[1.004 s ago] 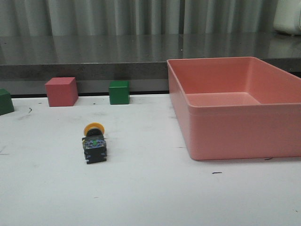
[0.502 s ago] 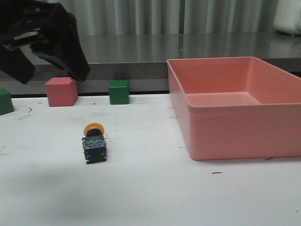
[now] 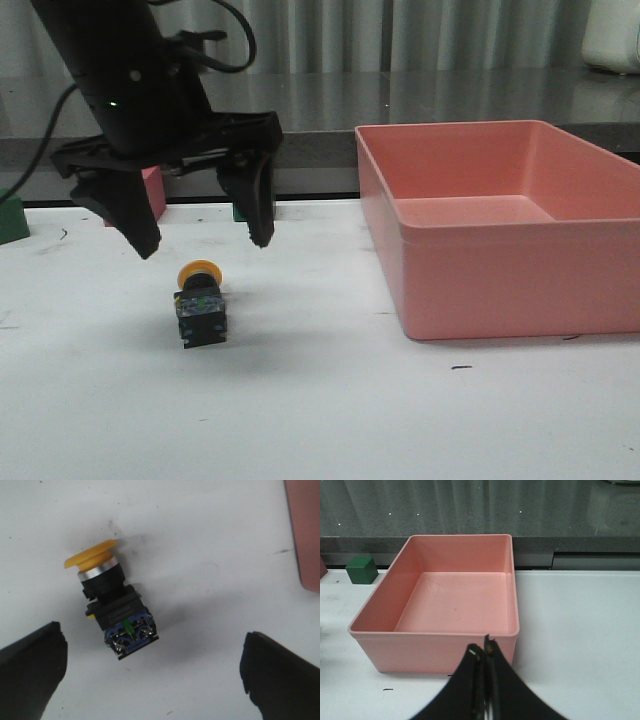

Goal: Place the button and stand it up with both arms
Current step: 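Lower the left gripper over the button and grasp its black base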

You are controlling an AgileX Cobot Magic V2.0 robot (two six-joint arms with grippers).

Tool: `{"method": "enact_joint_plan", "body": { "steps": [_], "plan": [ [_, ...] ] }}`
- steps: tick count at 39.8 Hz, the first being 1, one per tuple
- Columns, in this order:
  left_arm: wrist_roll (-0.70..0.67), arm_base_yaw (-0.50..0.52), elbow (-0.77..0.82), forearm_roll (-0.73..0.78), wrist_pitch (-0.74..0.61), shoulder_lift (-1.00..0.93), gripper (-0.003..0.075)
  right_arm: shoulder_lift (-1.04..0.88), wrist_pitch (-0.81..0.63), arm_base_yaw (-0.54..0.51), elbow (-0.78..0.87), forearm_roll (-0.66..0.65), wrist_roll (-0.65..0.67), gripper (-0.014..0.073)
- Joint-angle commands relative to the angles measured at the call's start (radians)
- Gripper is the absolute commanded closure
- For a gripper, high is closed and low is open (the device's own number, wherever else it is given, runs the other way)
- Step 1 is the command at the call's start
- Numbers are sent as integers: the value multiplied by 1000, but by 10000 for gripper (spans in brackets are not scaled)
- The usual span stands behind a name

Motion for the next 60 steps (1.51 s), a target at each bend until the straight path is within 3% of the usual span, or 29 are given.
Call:
{"method": "enact_joint_plan", "body": {
  "steps": [1, 10, 30, 33, 43, 53, 60],
  "plan": [
    [-33, 9, -79, 2, 24, 17, 50, 11, -84, -4, -26, -20, -10, 655],
    [-117, 45, -117, 35, 41, 87, 50, 11, -84, -4, -26, -20, -10, 655],
    [-117, 47, -119, 27, -14, 157, 60, 11, -84, -4, -26, -20, -10, 655],
    [-117, 47, -119, 27, -8, 157, 107, 11, -84, -4, -26, -20, -10, 655],
    [-117, 47, -119, 27, -6, 159, 393, 11, -84, -4, -26, -20, -10, 655],
    [-117, 47, -119, 29, -1, 159, 523, 11, -84, -4, -26, -20, -10, 655],
    [-110, 47, -119, 37, 13, 159, 535, 11, -84, -4, -26, -20, -10, 655]
  ]
}}
